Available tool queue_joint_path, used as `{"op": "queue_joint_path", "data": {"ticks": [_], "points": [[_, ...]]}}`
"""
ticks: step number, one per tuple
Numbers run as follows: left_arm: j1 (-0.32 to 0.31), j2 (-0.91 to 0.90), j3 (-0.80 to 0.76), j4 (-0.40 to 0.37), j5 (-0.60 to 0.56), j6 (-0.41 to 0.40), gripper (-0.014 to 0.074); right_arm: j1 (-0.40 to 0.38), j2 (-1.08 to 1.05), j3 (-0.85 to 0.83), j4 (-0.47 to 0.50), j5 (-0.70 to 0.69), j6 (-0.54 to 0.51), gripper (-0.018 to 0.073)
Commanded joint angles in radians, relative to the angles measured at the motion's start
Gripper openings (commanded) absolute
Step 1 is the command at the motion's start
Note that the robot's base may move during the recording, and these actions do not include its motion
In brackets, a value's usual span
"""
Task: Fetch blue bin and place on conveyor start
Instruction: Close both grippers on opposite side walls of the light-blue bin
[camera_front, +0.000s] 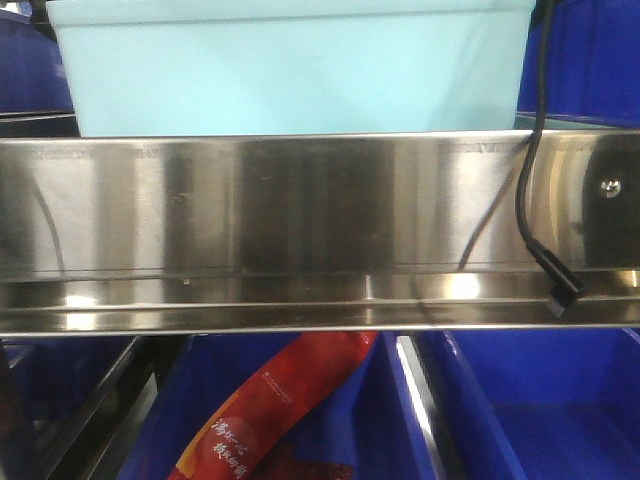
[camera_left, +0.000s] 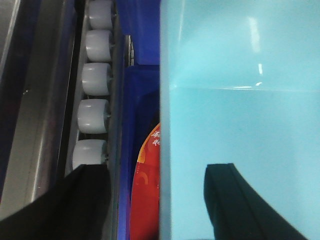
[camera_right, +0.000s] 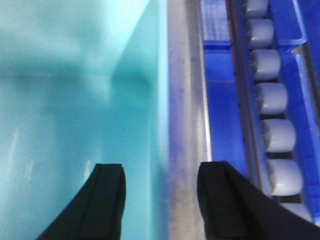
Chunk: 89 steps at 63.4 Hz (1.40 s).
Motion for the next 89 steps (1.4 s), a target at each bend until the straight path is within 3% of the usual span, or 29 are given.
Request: {"op": "queue_joint_path", "data": {"ticks": [1,37,44,58,60,89], "points": [[0.001,-0.001,-0.002,-0.003,-0.001,0.002,0.0328,-0.006,-0.003,-0.009,-0.002,-0.015,-0.006,0.0234],[0.001,0.001,-0.002,-0.003,0.013,0.002,0.0326,-0.006,-0.003,-0.009,-0.002,-0.018,-0.006,0.0234],[0.001,0.001,-0.002,-0.004,0.02,0.002,0.0258,-0.006,-0.003,-0.009,-0.002,-0.019,-0.019,0.0172],[0.001,0.001,-0.002,-0.014,0.024,0.002,-0.0108,-0.006,-0.003,-0.009,-0.008,-0.019,-0.032,-0.0134],[0.001,0.001,-0.002,-0.014,0.024,0.0,-0.011,-0.006,-0.003,-0.009,-0.014,-0.019,-0.032,-0.0167],[-0.016,-0.093,-0.036,0.001,0.085,-0.011,-0.0111,0.03,-0.079,-0.009,-0.061,-0.017,-0.019,-0.0158]]}}
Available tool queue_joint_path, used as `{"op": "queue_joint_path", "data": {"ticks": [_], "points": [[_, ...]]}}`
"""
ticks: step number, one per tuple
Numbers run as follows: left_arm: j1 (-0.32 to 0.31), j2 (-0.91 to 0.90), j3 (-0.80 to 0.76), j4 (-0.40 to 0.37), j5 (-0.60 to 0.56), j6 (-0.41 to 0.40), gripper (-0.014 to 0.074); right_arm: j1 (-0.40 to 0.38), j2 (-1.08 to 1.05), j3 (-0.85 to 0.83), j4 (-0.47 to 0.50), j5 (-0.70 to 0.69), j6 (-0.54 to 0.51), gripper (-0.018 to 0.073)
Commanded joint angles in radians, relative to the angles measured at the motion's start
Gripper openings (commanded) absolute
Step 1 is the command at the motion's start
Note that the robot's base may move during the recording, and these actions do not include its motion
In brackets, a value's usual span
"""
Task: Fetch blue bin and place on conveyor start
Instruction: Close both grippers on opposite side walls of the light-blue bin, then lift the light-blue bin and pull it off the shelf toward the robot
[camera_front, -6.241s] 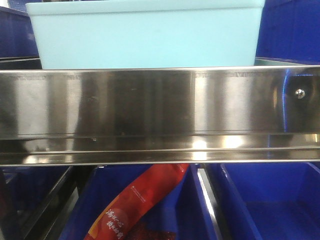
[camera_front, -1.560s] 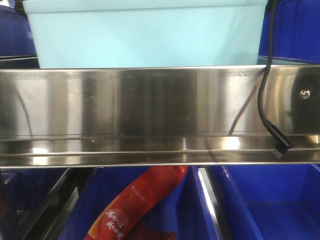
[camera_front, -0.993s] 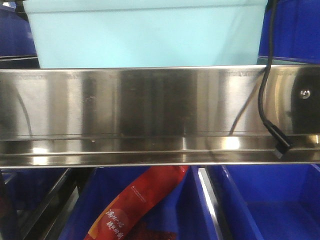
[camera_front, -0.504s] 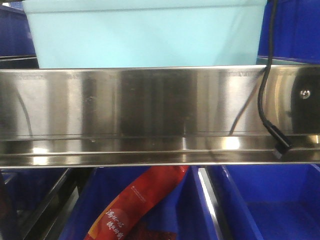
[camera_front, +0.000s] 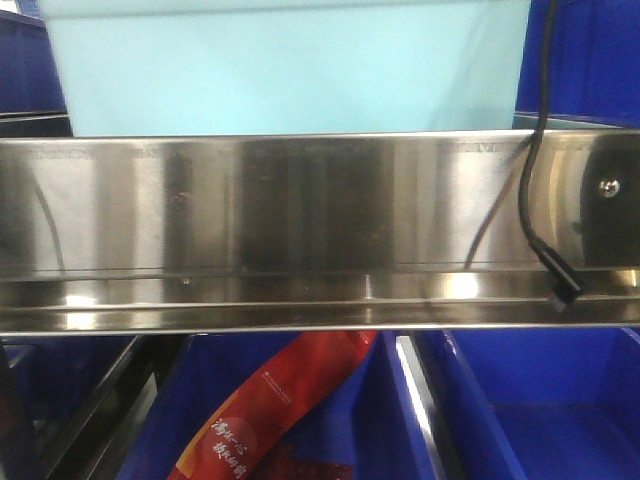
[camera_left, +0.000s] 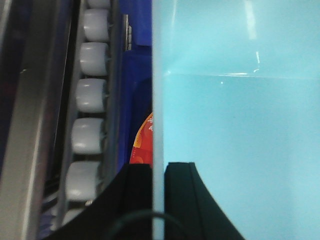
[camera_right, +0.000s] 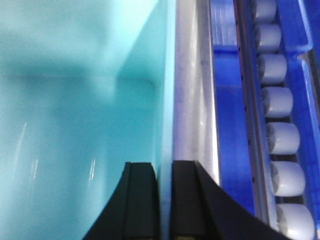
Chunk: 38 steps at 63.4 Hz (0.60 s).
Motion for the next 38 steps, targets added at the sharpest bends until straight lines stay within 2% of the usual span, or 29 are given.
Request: {"op": "queue_joint_path", "data": {"ticks": [1,9,15,28,38], "points": [[-0.017,-0.072,-0.016,0.031,0.006,-0.005,-0.0111,0.015,-0.055,-0.009,-0.056,-0.01,0.006,-0.0158],[-0.056,-0.128,-0.016,0.098,-0.004,-0.051,-0.0111,0.032,-0.102,-0.009,-0.092,-0.01,0.025,-0.0158],[-0.079,-0.169,-0.016,0.128,-0.021,-0.054,-0.0111,0.044,-0.146,-0.009,-0.111,-0.012,0.033,-0.0158],[-0.096,-0.244,-0.024,0.121,-0.042,-0.058,-0.0111,0.058,-0.231,-0.025,-0.126,-0.013,0.033,-0.0158],[-0.096,-0.265,-0.09,0.121,-0.018,-0.058,-0.0111,0.062,-0.241,-0.128,-0.131,0.007,0.033,-0.0158]]}}
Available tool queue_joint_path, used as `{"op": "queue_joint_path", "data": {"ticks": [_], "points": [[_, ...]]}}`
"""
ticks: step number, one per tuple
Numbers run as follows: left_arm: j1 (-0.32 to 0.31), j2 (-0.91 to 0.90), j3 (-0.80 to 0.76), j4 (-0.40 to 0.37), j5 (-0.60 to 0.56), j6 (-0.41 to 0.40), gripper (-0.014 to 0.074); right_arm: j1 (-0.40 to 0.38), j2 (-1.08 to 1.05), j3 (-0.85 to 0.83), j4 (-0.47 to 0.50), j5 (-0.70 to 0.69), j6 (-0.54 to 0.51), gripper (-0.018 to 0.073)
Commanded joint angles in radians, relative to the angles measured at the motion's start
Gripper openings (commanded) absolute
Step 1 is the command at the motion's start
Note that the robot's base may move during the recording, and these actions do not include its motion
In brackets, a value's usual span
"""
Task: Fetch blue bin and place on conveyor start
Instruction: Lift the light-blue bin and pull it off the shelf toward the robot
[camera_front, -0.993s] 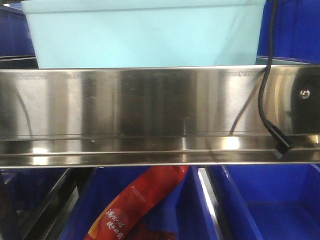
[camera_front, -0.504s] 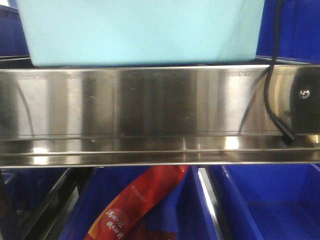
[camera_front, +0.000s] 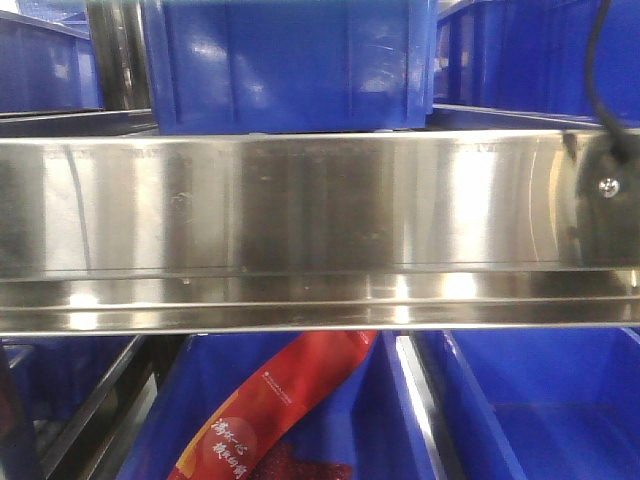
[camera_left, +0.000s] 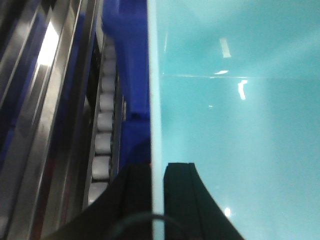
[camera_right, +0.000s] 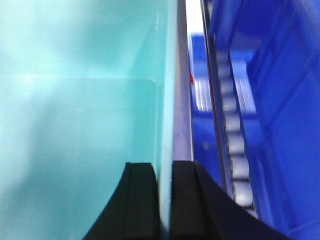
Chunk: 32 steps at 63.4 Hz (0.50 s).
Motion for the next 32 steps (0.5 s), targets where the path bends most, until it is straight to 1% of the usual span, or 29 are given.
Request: {"op": "queue_joint_path", "data": {"ticks": [1,8,15,32], "points": [[-0.013,-0.027,-0.056,-0.002,-0.009,-0.002,-0.0111,0.005,-0.02,-0.067,-0.033,-0.017,-0.003,-0.0158],[-0.013,-0.027,-0.118,-0.002,0.002,0.007,-0.0111,0.005,-0.02,-0.117,-0.033,0.011,-0.005,-0.0158],[-0.013,-0.027,-0.161,0.003,0.024,0.011,-0.0111,0.005,-0.02,-0.15,-0.038,0.025,-0.032,-0.0158],[-0.013,-0.027,-0.177,0.005,0.025,0.011,-0.0111,0.005,-0.02,-0.172,-0.047,0.034,-0.038,-0.0159]]}}
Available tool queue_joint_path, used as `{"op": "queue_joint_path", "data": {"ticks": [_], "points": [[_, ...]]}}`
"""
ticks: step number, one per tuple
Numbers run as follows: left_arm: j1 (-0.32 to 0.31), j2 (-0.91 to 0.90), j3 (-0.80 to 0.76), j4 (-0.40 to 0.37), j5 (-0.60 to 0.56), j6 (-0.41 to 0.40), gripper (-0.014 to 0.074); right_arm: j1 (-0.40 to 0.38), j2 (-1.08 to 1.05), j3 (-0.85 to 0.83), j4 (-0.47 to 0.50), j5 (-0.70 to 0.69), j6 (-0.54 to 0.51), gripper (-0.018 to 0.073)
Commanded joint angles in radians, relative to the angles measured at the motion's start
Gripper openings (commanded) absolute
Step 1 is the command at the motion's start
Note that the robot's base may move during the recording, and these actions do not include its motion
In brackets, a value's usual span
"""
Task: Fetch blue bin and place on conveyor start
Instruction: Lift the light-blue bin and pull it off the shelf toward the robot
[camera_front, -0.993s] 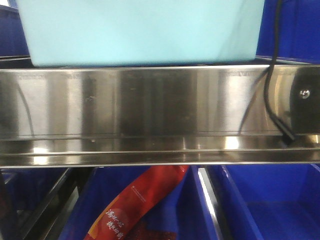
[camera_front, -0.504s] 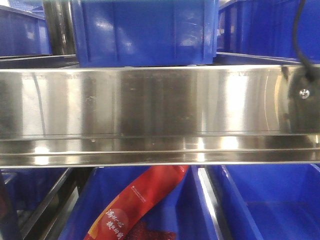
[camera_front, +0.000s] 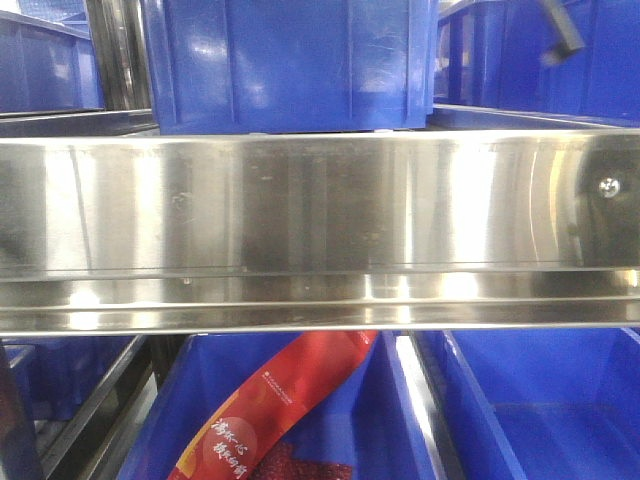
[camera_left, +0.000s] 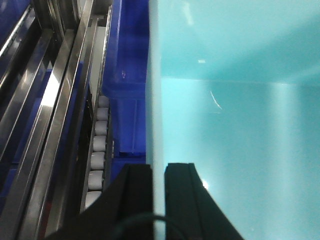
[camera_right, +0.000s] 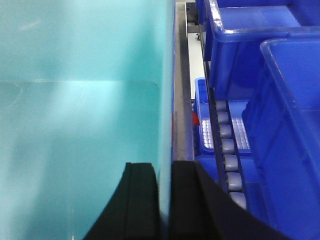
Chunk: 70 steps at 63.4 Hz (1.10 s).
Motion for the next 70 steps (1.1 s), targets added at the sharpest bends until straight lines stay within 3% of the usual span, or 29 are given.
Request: {"op": "queue_joint_path", "data": {"ticks": [1,12,70], "points": [[-0.008,-0.018,-0.012,0.005,-0.022,0.002,-0.0111,-0.001,-0.018,-0.013,-0.036,-0.014,-0.015,-0.016],[-0.008,-0.018,-0.012,0.005,-0.019,0.047,-0.0111,-0.001,-0.018,-0.013,-0.036,-0.016,-0.015,-0.0162],[-0.008,-0.018,-0.012,0.005,-0.091,0.047,-0.0111,-0.001,-0.018,-0.013,-0.036,-0.01,-0.015,-0.0162]]}}
